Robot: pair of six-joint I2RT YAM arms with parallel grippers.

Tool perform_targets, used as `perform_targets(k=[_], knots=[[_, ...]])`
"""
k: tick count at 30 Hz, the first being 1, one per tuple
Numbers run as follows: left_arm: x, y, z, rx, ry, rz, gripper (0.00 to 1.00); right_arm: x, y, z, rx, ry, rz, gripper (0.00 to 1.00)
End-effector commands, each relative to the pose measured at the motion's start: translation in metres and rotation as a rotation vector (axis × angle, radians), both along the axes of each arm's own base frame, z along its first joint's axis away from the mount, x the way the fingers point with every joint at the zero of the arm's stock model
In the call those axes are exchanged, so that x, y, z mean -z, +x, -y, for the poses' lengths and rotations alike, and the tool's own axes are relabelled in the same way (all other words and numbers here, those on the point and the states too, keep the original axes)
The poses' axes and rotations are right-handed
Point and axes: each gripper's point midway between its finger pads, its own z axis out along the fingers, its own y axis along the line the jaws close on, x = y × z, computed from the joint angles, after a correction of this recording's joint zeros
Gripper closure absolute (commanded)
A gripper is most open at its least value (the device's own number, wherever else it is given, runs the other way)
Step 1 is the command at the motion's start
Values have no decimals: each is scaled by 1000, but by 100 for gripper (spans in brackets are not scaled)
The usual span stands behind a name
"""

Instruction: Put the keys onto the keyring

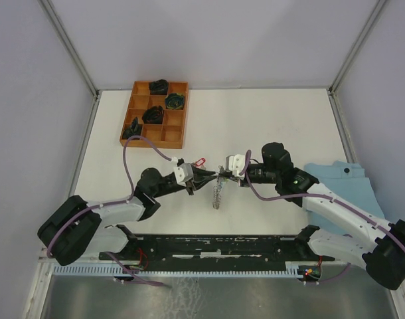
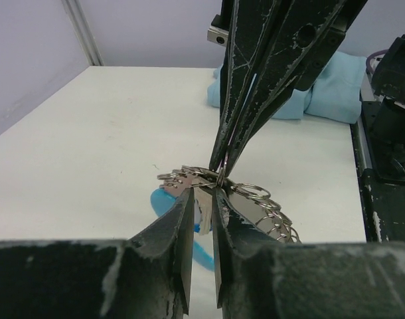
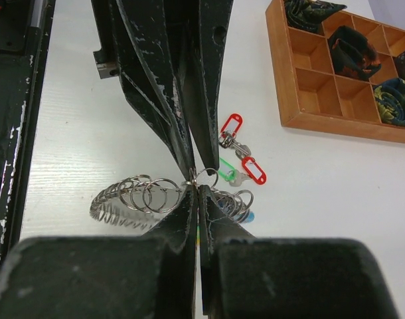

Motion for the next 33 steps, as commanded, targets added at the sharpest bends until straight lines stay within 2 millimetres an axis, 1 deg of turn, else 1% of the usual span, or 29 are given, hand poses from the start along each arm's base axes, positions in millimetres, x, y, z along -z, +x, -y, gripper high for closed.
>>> perform_targets(k=[1,6,10,17,27,33], knots=[[-14,-10,-3,37,9,123,75,-31,4,-2,-24,58,86,99],[-8,-15,-6,59,63,164,72,-30,2,-1,-49,38,76,99],[-8,-18,-5,78,67,174,72,-32,2,-2,-52,44,75,99],[-12,-11,1,74,61,176,71,-33,-3,-5,-82,55,54,99],[-7,-11,7,110,74,162,70,-32,-6,-5,-97,53,48,99],[-9,-11,8,116,73,165,70,-32,-8,-6,-113,53,41,99]])
